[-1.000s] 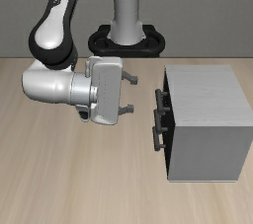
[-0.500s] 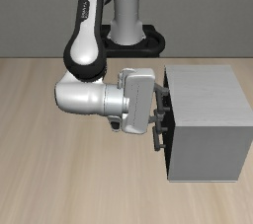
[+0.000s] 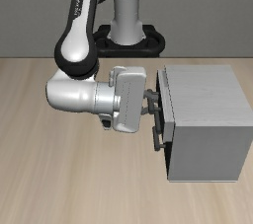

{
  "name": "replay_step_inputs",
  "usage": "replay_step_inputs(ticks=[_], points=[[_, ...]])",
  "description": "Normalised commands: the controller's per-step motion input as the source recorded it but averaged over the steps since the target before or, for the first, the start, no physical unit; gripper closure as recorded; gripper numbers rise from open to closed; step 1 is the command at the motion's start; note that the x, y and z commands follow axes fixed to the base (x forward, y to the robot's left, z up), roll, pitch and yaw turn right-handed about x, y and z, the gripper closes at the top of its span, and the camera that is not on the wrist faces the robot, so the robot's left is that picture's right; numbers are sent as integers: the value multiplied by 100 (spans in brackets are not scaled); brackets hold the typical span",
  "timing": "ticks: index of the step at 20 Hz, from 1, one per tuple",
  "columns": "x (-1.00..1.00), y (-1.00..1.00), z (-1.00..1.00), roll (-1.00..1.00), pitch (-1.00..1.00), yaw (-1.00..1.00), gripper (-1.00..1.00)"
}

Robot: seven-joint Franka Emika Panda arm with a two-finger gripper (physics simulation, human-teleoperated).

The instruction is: Open the top layer of the cabinet

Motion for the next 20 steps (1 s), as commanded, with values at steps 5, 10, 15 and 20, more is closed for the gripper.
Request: replay_step_inputs(ticks=[5,10,15,20], points=[[0,-100,0,0,0,0,100],[0,-100,0,0,0,0,100],[0,-100,0,0,0,0,100],[0,-100,0,0,0,0,100]])
